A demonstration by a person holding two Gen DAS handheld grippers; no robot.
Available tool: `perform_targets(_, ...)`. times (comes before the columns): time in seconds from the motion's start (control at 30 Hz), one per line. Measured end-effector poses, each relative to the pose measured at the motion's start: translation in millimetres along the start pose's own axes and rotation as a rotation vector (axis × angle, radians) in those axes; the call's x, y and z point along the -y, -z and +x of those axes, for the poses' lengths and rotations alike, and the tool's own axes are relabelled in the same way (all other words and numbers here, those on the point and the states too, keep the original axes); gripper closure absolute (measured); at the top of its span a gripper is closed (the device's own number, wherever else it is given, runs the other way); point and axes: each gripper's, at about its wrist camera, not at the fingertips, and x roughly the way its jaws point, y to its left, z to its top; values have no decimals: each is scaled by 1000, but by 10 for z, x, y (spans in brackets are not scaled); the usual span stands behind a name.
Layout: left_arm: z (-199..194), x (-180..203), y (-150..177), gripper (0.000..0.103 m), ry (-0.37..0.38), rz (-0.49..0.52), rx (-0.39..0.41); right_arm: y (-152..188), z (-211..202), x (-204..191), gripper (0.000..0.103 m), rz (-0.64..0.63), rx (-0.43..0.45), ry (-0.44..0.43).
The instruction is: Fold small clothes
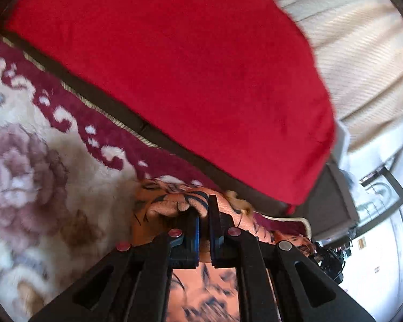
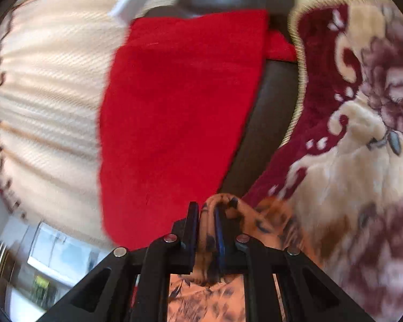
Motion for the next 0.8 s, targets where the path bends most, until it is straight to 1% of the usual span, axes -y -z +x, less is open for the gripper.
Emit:
perform_targets(0.03,137,-118,-14,97,-12,-23,-8,-17,115,86,90,13,17,5)
perform_targets(0.07,235,-208,-10,97,-22,-36,-13,-47,225,190,87,29,26,3)
perform_targets(0.13,390,-342,-37,97,-62,-69,-40,-111,410,424,87,109,9,27)
perform_targets(0.17,431,-367,-64,96,-64,-86,-56,-155,481,531,87,152,-9,36)
perform_targets(0.2,427,-383,-79,96,-45,-98,-56,-187,512,606,87,179,-11,31)
perform_targets(0.23,381,-381,-90,96,-22,-102,-37,-210,503,629,87,177,5,31)
perform_targets(0.3,245,-344,-118,95,7,-101,-5,-228,448,553,87,121,30,61)
perform_targets(0.37,91,-312,-121,94,35,-100,47,-227,372,414,87,59,34,52)
perform_targets(0.47,-113,-269,-86,93,21,-81,121,-113,236,186,87,-48,32,84)
perform_targets(0.5,-209,-242,-49,90,16,-70,157,-59,188,129,87,-82,20,101)
perform_targets(0.53,-285,-238,-36,85,20,-64,184,-7,148,95,87,-106,3,116)
perform_targets(0.57,-355,-232,-2,66,27,-59,214,46,114,64,87,-119,-9,126)
perform_targets(0.6,-422,-239,28,26,8,-60,253,125,58,20,87,-135,-19,136)
perform_targets(0.63,-533,-262,71,8,-53,-74,319,170,6,-14,87,-152,-23,136)
perform_targets(0.67,-603,-281,120,0,-121,-88,355,228,-27,-45,87,-176,-29,136)
perform_targets(0.7,-616,-315,145,0,-170,-95,350,311,-92,-101,87,-205,-40,143)
perform_targets(0.73,-609,-358,174,0,-189,-110,311,410,-153,-140,87,-238,-53,154)
perform_targets(0.8,-662,-346,298,0,-166,-115,268,597,-199,-185,87,-291,-85,171)
